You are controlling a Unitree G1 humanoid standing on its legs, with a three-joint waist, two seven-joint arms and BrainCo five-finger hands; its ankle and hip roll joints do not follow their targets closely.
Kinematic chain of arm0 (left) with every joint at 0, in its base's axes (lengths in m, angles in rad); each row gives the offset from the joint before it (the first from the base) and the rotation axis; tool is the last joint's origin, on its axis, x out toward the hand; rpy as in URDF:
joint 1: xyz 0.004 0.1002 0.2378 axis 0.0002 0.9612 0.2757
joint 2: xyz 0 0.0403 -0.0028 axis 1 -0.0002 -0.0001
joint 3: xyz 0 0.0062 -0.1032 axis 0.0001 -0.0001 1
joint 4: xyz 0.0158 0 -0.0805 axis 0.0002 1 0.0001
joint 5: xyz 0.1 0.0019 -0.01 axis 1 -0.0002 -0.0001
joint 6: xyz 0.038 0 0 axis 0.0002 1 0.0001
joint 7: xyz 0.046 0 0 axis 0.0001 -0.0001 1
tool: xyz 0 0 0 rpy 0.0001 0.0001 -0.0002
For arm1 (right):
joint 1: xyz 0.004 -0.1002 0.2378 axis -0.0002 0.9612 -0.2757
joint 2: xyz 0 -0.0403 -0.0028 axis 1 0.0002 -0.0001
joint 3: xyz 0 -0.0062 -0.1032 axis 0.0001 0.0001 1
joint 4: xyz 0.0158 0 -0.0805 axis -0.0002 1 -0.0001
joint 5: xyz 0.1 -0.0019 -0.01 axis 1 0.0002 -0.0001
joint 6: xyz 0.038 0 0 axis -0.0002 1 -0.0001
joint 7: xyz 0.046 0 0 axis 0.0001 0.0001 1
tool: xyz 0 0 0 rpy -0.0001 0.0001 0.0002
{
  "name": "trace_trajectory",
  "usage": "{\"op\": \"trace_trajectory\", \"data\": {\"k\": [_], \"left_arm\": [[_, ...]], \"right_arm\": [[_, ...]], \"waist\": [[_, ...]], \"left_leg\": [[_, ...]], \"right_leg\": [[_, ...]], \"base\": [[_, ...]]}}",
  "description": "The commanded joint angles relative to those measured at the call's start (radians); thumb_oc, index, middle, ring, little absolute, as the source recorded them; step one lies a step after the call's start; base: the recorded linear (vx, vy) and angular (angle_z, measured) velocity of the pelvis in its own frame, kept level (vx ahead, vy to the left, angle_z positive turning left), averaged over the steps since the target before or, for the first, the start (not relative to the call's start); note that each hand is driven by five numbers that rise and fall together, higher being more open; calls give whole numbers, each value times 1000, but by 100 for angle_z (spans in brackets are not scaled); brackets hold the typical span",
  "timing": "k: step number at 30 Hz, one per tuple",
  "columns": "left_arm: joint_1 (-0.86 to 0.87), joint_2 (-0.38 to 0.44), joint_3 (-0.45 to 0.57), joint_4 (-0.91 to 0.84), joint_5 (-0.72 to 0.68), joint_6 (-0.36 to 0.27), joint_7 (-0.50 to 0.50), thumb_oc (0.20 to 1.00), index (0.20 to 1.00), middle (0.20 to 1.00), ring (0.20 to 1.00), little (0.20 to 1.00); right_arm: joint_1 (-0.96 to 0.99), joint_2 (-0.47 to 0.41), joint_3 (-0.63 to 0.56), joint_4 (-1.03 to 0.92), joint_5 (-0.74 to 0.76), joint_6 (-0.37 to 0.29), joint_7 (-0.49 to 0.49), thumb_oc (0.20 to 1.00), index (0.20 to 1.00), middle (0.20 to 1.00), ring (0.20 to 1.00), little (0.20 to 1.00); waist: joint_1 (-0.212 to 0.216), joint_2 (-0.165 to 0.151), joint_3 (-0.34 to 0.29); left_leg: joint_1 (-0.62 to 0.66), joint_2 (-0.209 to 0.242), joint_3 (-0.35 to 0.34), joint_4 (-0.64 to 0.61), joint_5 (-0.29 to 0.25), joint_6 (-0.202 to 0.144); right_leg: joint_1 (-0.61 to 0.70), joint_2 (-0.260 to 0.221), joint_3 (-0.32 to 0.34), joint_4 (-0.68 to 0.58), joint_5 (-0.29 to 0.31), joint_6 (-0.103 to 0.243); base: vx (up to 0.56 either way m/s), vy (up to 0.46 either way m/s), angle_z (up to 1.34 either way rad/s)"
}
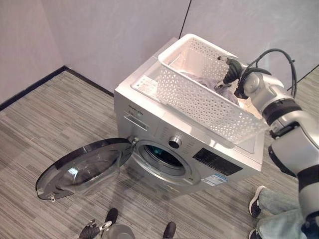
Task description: Grab the laundry basket,head to the washer,open it,put in the laundry and shut it.
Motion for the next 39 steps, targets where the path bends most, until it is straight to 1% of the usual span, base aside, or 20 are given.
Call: {"op": "trace_trajectory", "data": {"k": [1, 2, 8, 10, 13, 14, 15, 16, 19, 22, 25, 26, 27, 29, 30, 31, 39], "left_arm": [[-24, 29, -19, 10, -59, -29, -9, 1000, 1000, 1000, 1000, 1000], [-24, 29, -19, 10, -59, -29, -9, 1000, 1000, 1000, 1000, 1000], [-6, 43, -30, -23, -78, -27, -35, 1000, 1000, 1000, 1000, 1000], [-4, 43, -33, -24, -78, -24, -38, 1000, 1000, 1000, 1000, 1000], [-1, 40, -40, -26, -80, -19, -47, 1000, 1000, 1000, 1000, 1000], [0, 39, -48, -36, -78, -16, -54, 1000, 1000, 1000, 1000, 1000], [-4, 39, -52, -37, -77, -16, -54, 1000, 1000, 1000, 1000, 1000], [-5, 36, -57, -42, -82, -17, -55, 1000, 1000, 1000, 1000, 1000], [-11, 34, -63, -53, -96, -21, -53, 1000, 1000, 1000, 1000, 1000], [-20, 25, -70, -46, -100, -22, -46, 1000, 1000, 1000, 1000, 1000], [-22, 23, -69, -44, -102, -23, -43, 1000, 1000, 1000, 1000, 1000], [-25, 22, -68, -39, -102, -24, -38, 1000, 1000, 1000, 1000, 1000], [-25, 22, -68, -39, -102, -24, -38, 1000, 1000, 1000, 1000, 1000], [-32, 21, -63, -22, -97, -27, -26, 1000, 1000, 1000, 1000, 1000], [-33, 21, -63, -22, -97, -27, -26, 1000, 1000, 1000, 1000, 1000], [-39, 20, -59, -15, -91, -30, -20, 1000, 1000, 1000, 1000, 1000], [-57, 23, -40, 33, -67, -45, 12, 1000, 1000, 1000, 1000, 1000]], "right_arm": [[-64, -119, 72, -3, 22, -25, 29, 1000, 1000, 1000, 1000, 1000], [-64, -120, 72, -3, 22, -25, 29, 1000, 1000, 1000, 1000, 1000], [-63, -165, 139, -16, 106, -7, 169, 1000, 1000, 1000, 1000, 1000], [-61, -171, 146, -22, 119, -2, 186, 1000, 1000, 1000, 1000, 1000], [-41, -190, 164, -54, 163, 13, 240, 1000, 1000, 1000, 1000, 1000], [-26, -219, 197, -105, 204, 26, 295, 529, 529, 529, 529, 529], [-26, -224, 203, -121, 221, 29, 307, 216, 216, 216, 216, 216], [-20, -235, 214, -132, 243, 31, 316, 200, 200, 200, 200, 200], [-30, -254, 226, -156, 272, 32, 326, 200, 200, 200, 200, 200], [-48, -260, 193, -138, 313, 23, 288, 200, 200, 200, 200, 200], [-57, -258, 180, -128, 324, 18, 271, 200, 200, 200, 200, 200], [-74, -256, 147, -116, 352, 5, 230, 200, 200, 200, 200, 200], [-73, -256, 147, -116, 352, 5, 230, 200, 200, 200, 200, 200], [-108, -261, 78, -97, 416, -12, 163, 200, 200, 200, 200, 200], [-108, -261, 78, -97, 416, -12, 163, 200, 200, 200, 200, 200], [-118, -264, 36, -86, 452, -25, 134, 200, 200, 200, 200, 200], [-189, -348, -167, -73, 687, -121, -41, 200, 200, 200, 200, 200]], "waist": [[40, 4, 36], [40, 4, 36], [64, 0, 61], [66, 1, 64], [70, 5, 70], [72, 10, 77], [72, 14, 79], [72, 20, 82], [65, 30, 80], [56, 34, 70], [53, 35, 66], [49, 36, 59], [49, 36, 60], [46, 35, 49], [44, 34, 47], [40, 33, 37], [26, 29, -5]], "left_leg": [[14, -8, 3, 9, -41, 47], [14, -8, 3, 9, -41, 47], [-8, -5, -2, 18, -33, 42], [-11, -3, -3, 20, -32, 42], [-17, -2, -7, 18, -27, 41], [-23, -1, -11, 9, -16, 38], [-26, -2, -12, 4, -13, 38], [-30, -5, -12, -2, -7, 37], [-35, -9, -12, -17, 5, 35], [-34, -12, -11, -26, 7, 36], [-32, -13, -9, -26, 6, 36], [-26, -15, -5, -26, 3, 37], [-26, -15, -5, -26, 3, 38], [-9, -13, 1, -28, -6, 38], [-13, -15, -1, -28, -4, 39], [-7, -16, 0, -27, -8, 39], [21, -18, 0, -30, -23, 36]], "right_leg": [[61, -16, 15, 58, -155, 44], [61, -16, 15, 58, -155, 44], [50, -13, 3, 56, -153, 42], [49, -12, 3, 55, -152, 42], [44, -12, -1, 55, -152, 42], [37, -13, -6, 53, -152, 42], [33, -14, -7, 52, -151, 43], [29, -16, -10, 50, -150, 43], [22, -19, -15, 44, -146, 44], [22, -20, -16, 39, -143, 44], [23, -21, -15, 40, -144, 44], [25, -21, -13, 40, -144, 44], [26, -21, -13, 40, -144, 44], [37, -21, -9, 42, -146, 45], [33, -22, -10, 41, -145, 46], [39, -23, -11, 43, -146, 46], [69, -22, -18, 47, -154, 51]], "base": [[-1, -16, -5], [2, -20, -6], [0, -13, -2], [0, 0, 0], [2, -1, -1], [-4, 14, 5], [-18, 32, 11], [-14, 27, 10], [-3, 8, 2], [0, 0, 0], [0, 0, 0], [0, 0, 0], [0, 0, 0], [0, 0, 0], [0, 0, 0], [0, 0, 0], [26, -1, 2]]}}
